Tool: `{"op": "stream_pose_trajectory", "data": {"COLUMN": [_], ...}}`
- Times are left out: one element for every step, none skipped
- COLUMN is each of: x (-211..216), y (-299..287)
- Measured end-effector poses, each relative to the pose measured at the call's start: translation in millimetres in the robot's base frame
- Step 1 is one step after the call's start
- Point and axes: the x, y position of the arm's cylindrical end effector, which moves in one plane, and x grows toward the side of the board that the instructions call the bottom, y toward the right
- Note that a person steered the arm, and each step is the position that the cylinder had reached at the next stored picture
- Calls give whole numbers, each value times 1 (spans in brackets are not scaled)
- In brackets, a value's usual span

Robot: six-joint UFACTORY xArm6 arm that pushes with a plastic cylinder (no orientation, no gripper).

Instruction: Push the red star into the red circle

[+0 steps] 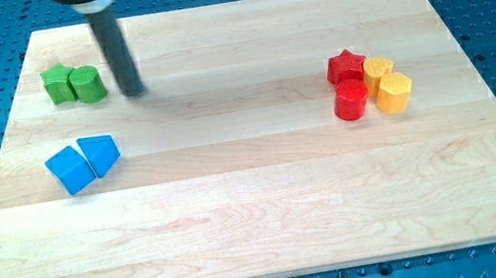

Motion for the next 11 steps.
{"op": "stream_pose_trajectory", "data": {"x": [-20, -31, -32, -34, -34, -34, -20, 9, 14, 66, 35], "y": [93, 163, 174, 192, 212, 233, 235, 274, 280, 234, 223]}}
